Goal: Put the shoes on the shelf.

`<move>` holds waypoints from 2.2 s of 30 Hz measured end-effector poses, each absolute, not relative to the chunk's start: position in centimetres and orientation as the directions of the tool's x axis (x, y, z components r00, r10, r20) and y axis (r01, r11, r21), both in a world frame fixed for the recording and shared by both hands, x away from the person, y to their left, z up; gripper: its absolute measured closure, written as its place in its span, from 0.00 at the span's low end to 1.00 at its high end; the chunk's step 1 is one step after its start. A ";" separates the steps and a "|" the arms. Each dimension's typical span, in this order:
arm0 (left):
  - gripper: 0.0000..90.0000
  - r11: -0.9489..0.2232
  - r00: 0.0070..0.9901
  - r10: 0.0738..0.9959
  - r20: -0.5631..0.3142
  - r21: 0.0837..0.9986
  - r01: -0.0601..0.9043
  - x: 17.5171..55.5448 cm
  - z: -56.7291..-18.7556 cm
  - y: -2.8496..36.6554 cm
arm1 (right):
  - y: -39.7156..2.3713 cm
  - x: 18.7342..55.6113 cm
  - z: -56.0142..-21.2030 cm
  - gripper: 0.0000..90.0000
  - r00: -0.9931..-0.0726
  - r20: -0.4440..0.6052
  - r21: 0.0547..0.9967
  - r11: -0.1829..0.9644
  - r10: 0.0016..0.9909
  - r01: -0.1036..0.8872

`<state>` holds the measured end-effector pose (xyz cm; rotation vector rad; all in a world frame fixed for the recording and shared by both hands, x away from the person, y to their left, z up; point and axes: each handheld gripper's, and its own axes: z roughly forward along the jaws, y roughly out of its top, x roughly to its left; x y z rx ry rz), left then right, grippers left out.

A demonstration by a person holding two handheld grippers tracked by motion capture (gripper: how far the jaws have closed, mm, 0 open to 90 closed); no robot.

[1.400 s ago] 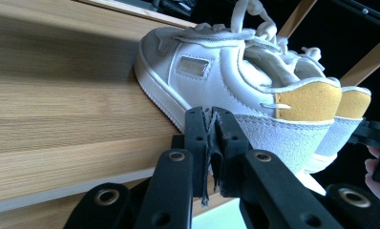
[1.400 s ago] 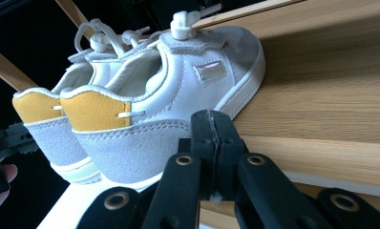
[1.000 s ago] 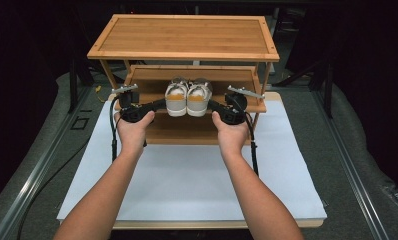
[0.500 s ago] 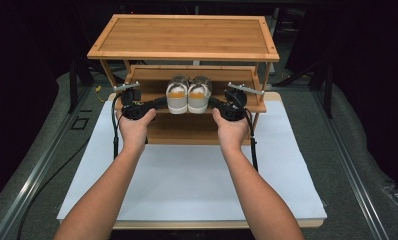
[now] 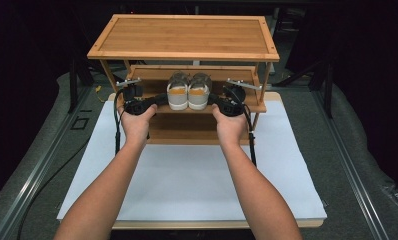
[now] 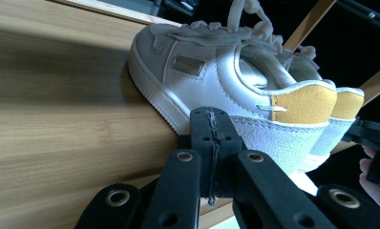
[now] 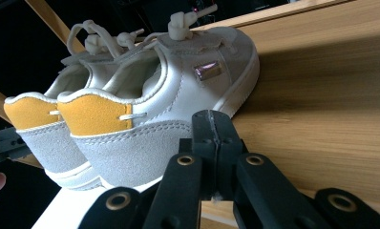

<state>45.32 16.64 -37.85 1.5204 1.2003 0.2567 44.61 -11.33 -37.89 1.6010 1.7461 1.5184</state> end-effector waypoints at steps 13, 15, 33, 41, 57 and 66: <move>1.00 0.168 0.439 0.777 -0.450 0.822 0.545 46.7 -38.0 16.5 | -11.4 46.0 -37.9 1.00 -0.307 0.411 0.826 -0.208 0.858 0.524; 1.00 0.169 0.440 0.777 -0.451 0.822 0.544 46.9 -38.1 16.5 | -11.4 46.2 -37.9 1.00 -0.308 0.405 0.829 -0.203 0.861 0.520; 1.00 0.142 0.434 0.794 -0.426 0.824 0.549 48.1 -38.1 15.9 | -11.5 47.3 -38.0 1.00 -0.292 0.391 0.828 -0.195 0.873 0.526; 0.98 0.143 0.436 0.790 -0.431 0.821 0.552 48.1 -38.1 16.0 | -11.7 47.4 -37.9 0.98 -0.280 0.387 0.823 -0.193 0.878 0.533; 0.96 0.120 0.472 0.784 -0.402 0.845 0.520 46.4 -37.0 15.9 | -11.7 45.9 -37.3 0.96 -0.301 0.375 0.847 -0.193 0.877 0.495; 0.96 0.121 0.469 0.787 -0.401 0.846 0.519 45.8 -36.8 16.4 | -12.2 45.4 -36.8 0.96 -0.309 0.379 0.851 -0.197 0.872 0.487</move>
